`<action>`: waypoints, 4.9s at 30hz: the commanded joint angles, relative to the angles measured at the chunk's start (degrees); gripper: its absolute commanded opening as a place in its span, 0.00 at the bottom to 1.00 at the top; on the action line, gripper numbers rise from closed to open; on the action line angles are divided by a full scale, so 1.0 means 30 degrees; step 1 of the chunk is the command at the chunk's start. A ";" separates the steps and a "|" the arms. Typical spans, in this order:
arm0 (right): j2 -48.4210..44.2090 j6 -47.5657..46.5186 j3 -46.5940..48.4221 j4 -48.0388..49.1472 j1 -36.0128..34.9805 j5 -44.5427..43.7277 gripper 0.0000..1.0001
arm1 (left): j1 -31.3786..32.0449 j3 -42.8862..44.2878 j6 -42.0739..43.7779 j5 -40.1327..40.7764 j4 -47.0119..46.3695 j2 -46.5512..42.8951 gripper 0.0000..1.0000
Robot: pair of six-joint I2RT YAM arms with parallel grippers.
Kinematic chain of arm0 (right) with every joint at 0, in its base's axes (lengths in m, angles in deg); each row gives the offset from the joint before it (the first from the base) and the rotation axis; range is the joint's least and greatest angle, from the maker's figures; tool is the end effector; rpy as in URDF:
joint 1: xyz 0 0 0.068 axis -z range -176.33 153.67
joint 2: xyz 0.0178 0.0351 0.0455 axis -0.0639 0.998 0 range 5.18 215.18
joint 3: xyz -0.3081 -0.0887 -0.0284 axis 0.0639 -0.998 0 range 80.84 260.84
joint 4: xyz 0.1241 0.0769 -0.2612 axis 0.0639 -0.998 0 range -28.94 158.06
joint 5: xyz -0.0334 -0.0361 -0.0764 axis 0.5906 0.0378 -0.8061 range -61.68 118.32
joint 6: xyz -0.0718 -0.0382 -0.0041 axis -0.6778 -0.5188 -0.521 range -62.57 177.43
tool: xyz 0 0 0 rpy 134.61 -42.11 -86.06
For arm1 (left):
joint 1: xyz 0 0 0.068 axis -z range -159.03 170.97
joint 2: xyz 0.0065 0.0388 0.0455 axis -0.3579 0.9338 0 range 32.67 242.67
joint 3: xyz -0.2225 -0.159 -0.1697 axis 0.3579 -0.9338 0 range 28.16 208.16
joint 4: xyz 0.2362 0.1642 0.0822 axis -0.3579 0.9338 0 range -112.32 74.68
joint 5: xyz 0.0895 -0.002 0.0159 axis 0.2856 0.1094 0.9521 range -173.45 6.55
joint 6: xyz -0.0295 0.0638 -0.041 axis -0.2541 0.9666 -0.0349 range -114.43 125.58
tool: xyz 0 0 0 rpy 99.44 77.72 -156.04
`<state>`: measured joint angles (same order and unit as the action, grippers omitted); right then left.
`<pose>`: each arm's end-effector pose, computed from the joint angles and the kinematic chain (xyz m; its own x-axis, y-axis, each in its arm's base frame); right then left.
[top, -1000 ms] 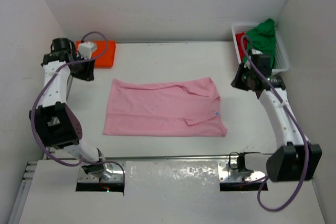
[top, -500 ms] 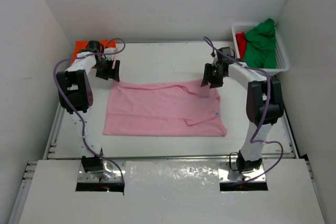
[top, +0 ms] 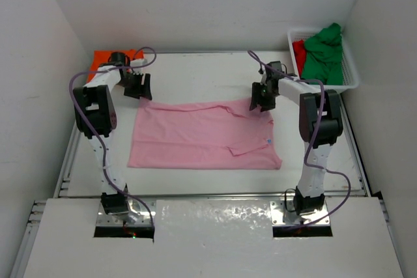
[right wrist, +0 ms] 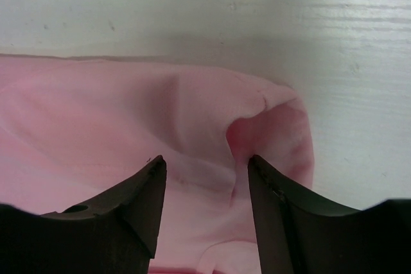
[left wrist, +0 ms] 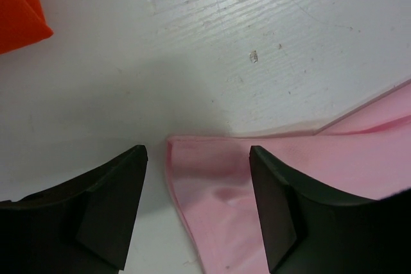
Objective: Fold and stack the t-shirts
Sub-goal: Grap the side of the flattened tshirt furthest away from the robot with both arms, then fold the other side of the tshirt into a rectangle
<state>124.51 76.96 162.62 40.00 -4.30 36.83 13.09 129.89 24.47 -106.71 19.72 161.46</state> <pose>0.4897 0.0790 0.1306 -0.9160 0.2058 -0.3443 0.1154 0.9573 0.2652 0.5461 0.0474 0.1526 -0.8711 0.1797 -0.4570 0.3125 0.9208 -0.2335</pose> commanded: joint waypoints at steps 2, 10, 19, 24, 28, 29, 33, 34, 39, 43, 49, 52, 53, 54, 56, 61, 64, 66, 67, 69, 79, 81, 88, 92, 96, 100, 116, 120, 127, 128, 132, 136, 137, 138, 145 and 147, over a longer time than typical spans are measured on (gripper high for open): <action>-0.0020 -0.0065 0.0163 0.1645 0.0019 0.1029 0.45 | -0.0098 0.0426 0.0116 -0.1297 0.0546 0.0370 0.58; -0.0867 0.0258 -0.0423 0.2028 0.0019 0.0738 0.03 | -0.0098 -0.0044 0.0818 -0.1532 0.0635 -0.0390 0.00; -0.3007 0.0520 -0.2149 0.2289 0.0223 0.1437 0.00 | -0.0098 -0.2561 0.3455 -0.1356 -0.0391 -0.3876 0.00; -0.4995 0.0902 -0.4199 0.3140 0.0283 0.2318 0.00 | -0.0098 -0.3763 0.3953 -0.1999 -0.0216 -0.5018 0.00; -0.6344 0.0873 -0.5369 0.2935 0.0312 0.2523 0.00 | -0.0098 -0.4817 0.4976 -0.2118 -0.0127 -0.6424 0.00; -0.6551 0.0902 -0.5635 0.2993 0.0283 0.2669 0.00 | -0.0098 -0.5312 0.5184 -0.2059 -0.0185 -0.6978 0.00; -0.7051 0.1399 -0.6632 0.3547 0.0283 0.3049 0.00 | -0.0069 -0.6312 0.5801 -0.1796 -0.0391 -0.7569 0.00; -0.7109 0.1545 -0.7098 0.3753 0.0283 0.3167 0.00 | -0.0069 -0.6458 0.5888 -0.1824 -0.0391 -0.7540 0.00; -0.6643 0.2279 -0.7895 0.5131 0.0312 0.3141 0.00 | -0.0011 -0.7017 0.5569 -0.2147 -0.0595 -0.7277 0.00; -0.5530 0.1783 -0.7133 0.4897 0.0283 0.3021 0.00 | 0.0282 -0.6753 0.5274 -0.2147 -0.0537 -0.7101 0.00; -0.4327 0.1401 -0.6283 0.5014 0.0283 0.2145 0.27 | 0.0371 -0.7133 0.5098 -0.1825 -0.0772 -0.7189 0.00; -0.4005 0.1196 -0.6166 0.5483 0.0283 0.1967 0.42 | 0.0371 -0.7192 0.5186 -0.1649 -0.0772 -0.7159 0.00; -0.3859 0.1166 -0.6136 0.5716 0.0225 0.2228 0.46 | 0.0371 -0.7163 0.5215 -0.1620 -0.0830 -0.7159 0.00; -0.3568 0.1108 -0.6049 0.5805 0.0224 0.2376 0.46 | 0.0371 -0.7192 0.5215 -0.1619 -0.0830 -0.7130 0.00; -0.3361 0.1049 -0.5961 0.5952 0.0136 0.2465 0.47 | 0.0371 -0.7163 0.5157 -0.1765 -0.0889 -0.7072 0.00; -0.3711 0.1605 -0.6311 0.7122 0.0048 0.2582 0.32 | 0.0400 -0.7221 0.5215 -0.1708 -0.0918 -0.7013 0.00; -0.3363 0.1751 -0.5991 0.6864 -0.0098 0.2903 0.25 | 0.0400 -0.7251 0.5245 -0.1562 -0.1006 -0.7042 0.00; -0.2981 0.2014 -0.5668 0.6569 -0.0157 0.3255 0.15 | 0.0400 -0.7163 0.5216 -0.1387 -0.1122 -0.7071 0.00; -0.2950 0.2074 -0.5667 0.6539 -0.0157 0.3314 0.11 | 0.0429 -0.7134 0.5244 -0.1356 -0.1123 -0.7042 0.00; -0.3095 0.2278 -0.5696 0.6364 -0.0157 0.3169 0.00 | 0.0400 -0.6988 0.5216 -0.1297 -0.1094 -0.7129 0.00; -0.8395 0.0435 -0.6779 0.1914 0.0312 0.2756 0.00 | 0.0371 -0.7952 0.8171 0.0167 -0.0480 -0.9443 0.00; -0.9334 0.0112 -0.7452 0.1095 0.0370 0.3020 0.00 | 0.0371 -0.8655 0.8611 0.0167 -0.0217 -0.9912 0.00; -1.0420 -0.0093 -0.7984 -0.0373 0.0488 0.4486 0.00 | 0.0371 -1.0354 0.9405 0.0577 0.0400 -1.0645 0.00; -1.0508 -0.0591 -0.7426 -0.1836 0.0546 0.4633 0.00 | 0.0371 -1.1087 0.9667 0.0986 0.0488 -1.1143 0.00; -1.0392 -0.0650 -0.7978 -0.1899 0.0546 0.5042 0.00 | 0.0400 -1.2228 0.9814 0.1251 0.0312 -1.1407 0.00; -1.0187 -0.0270 -0.9006 -0.1169 0.0517 0.5394 0.00 | 0.0400 -1.3021 1.0107 0.1338 0.0458 -1.1291 0.12; -0.9220 -0.0474 -0.8746 -0.1048 0.0517 0.5746 0.00 | 0.0575 -0.8106 1.2830 0.1810 0.5756 -1.1641 0.44; -0.8723 -0.0592 -0.8275 -0.1517 0.0546 0.5425 0.00 | 0.1015 -0.7046 1.4789 0.3236 0.7808 -1.1729 0.53; -0.6879 0.0285 -0.7457 -0.1050 0.0780 0.5482 0.00 | 0.7098 -0.5960 1.0992 0.1665 0.3893 -1.2226 0.50; -0.6238 0.0461 -0.7165 -0.0962 0.1100 0.5599 0.00 | 0.7979 -0.6165 1.0494 0.1285 0.2291 -1.2228 0.50; -0.4244 0.2598 -0.5003 0.0561 0.2185 0.6507 0.00 | 1.2312 -0.6549 0.8644 0.1369 -0.1119 -1.1033 0.48; -0.2016 0.3333 -0.3296 0.0240 0.2304 0.6417 0.00 | 1.4487 -0.5876 0.8612 0.1691 -0.2997 -0.9185 0.47; -0.1548 0.3479 -0.3149 0.0327 0.2304 0.6478 0.00 | 1.5246 -0.5497 0.8701 0.1662 -0.3085 -0.8833 0.47; -0.1428 0.3742 -0.3061 0.0473 0.2304 0.6421 0.00 | 1.5601 -0.5319 0.8731 0.1604 -0.3231 -0.8162 0.47; -0.0841 0.4535 -0.3323 0.1675 0.2392 0.6567 0.07 | 1.7420 -0.4877 0.9228 0.1718 -0.5977 -0.5550 0.47; -0.0840 0.4419 -0.3440 0.1675 0.2392 0.6538 0.06 | 1.7567 -0.4937 0.9899 0.1692 -0.6250 -0.4789 0.47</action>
<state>121.52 89.13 151.75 42.80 2.82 55.37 65.24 113.46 52.21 -101.21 7.05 146.29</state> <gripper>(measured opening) 0.066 0.473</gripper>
